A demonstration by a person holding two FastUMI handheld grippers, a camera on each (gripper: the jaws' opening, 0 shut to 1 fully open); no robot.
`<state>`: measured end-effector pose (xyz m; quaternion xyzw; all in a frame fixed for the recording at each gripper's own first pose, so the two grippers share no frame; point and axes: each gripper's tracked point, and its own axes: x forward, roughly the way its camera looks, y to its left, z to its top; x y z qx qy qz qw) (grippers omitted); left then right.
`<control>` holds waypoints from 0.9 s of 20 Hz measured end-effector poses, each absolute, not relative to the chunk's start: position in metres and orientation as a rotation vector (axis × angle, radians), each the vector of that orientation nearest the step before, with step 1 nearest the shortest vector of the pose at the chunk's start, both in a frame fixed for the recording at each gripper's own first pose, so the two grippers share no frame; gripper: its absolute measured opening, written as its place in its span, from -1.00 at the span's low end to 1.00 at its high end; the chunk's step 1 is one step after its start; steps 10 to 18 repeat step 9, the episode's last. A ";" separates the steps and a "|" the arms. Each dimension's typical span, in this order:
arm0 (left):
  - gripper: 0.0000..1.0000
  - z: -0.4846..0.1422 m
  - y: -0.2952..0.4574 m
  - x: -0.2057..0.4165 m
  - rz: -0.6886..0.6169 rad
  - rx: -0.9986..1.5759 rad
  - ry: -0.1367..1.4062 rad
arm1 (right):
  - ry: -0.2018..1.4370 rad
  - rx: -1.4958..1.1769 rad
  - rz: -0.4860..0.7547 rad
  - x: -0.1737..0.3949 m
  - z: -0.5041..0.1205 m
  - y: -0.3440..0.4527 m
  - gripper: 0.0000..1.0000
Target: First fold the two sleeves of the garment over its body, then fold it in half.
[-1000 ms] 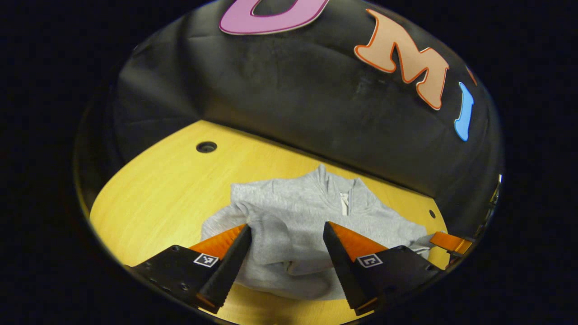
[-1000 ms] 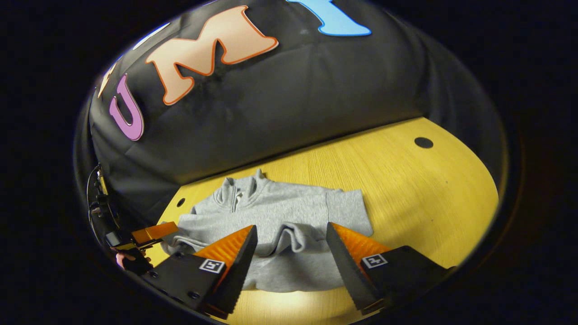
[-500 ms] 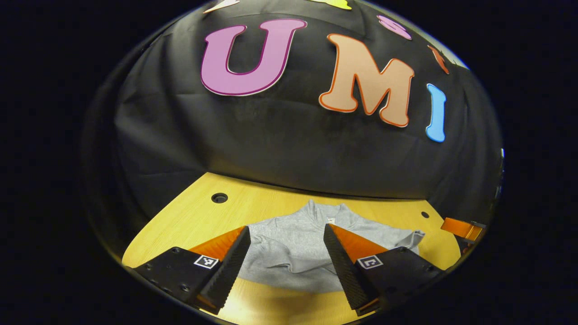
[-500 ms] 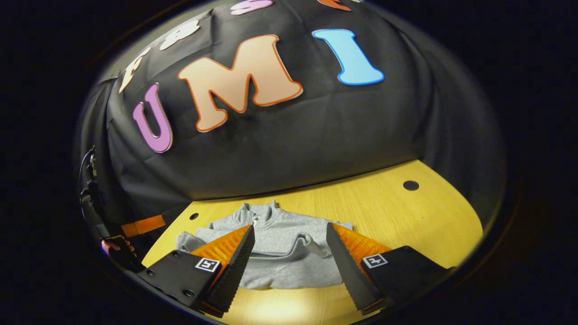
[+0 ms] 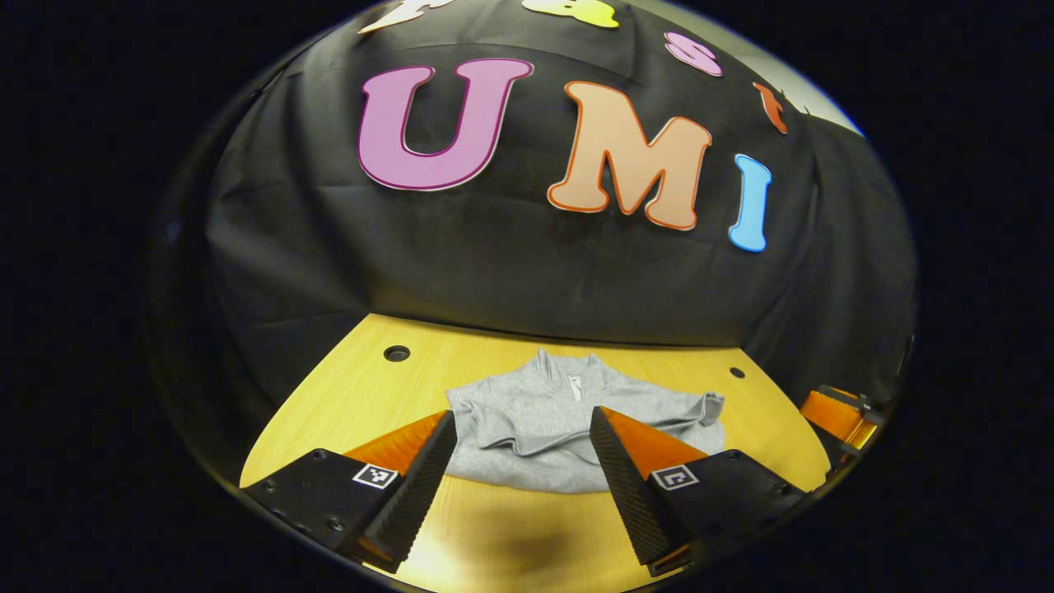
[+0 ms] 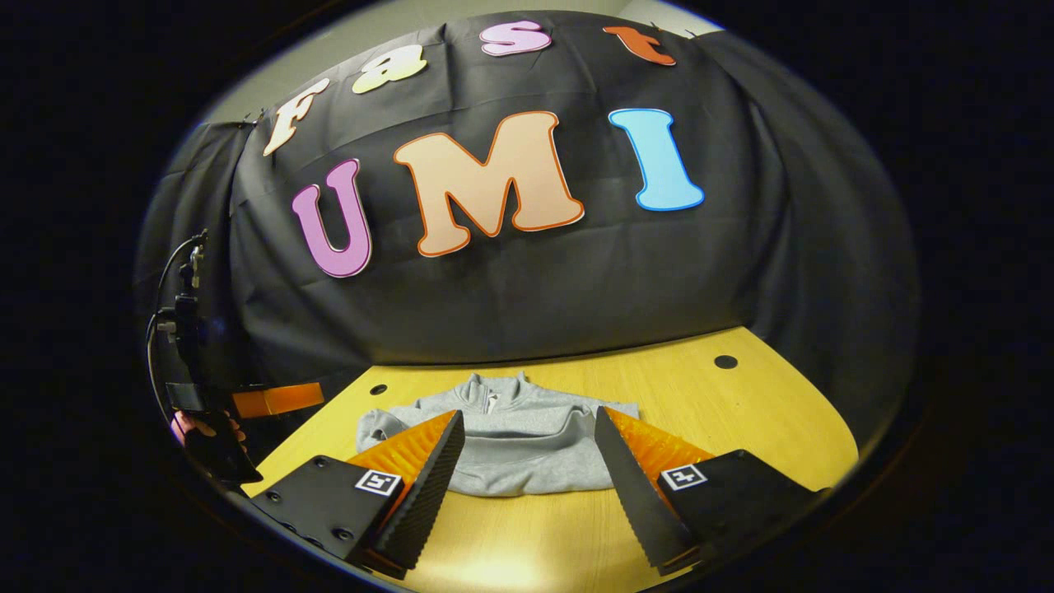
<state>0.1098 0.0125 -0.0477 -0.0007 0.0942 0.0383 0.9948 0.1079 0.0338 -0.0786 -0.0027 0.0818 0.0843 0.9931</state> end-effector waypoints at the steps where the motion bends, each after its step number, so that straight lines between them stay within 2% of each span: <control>1: 0.90 -0.055 0.011 0.103 0.069 0.011 0.207 | 0.171 -0.003 0.158 0.101 -0.081 0.032 0.96; 7: 0.89 -0.087 -0.004 0.071 0.021 -0.011 0.274 | 0.168 0.011 0.085 0.073 -0.083 0.014 0.97; 18: 0.89 -0.094 -0.001 0.067 0.024 0.002 0.297 | 0.147 0.022 0.076 0.069 -0.075 0.012 0.97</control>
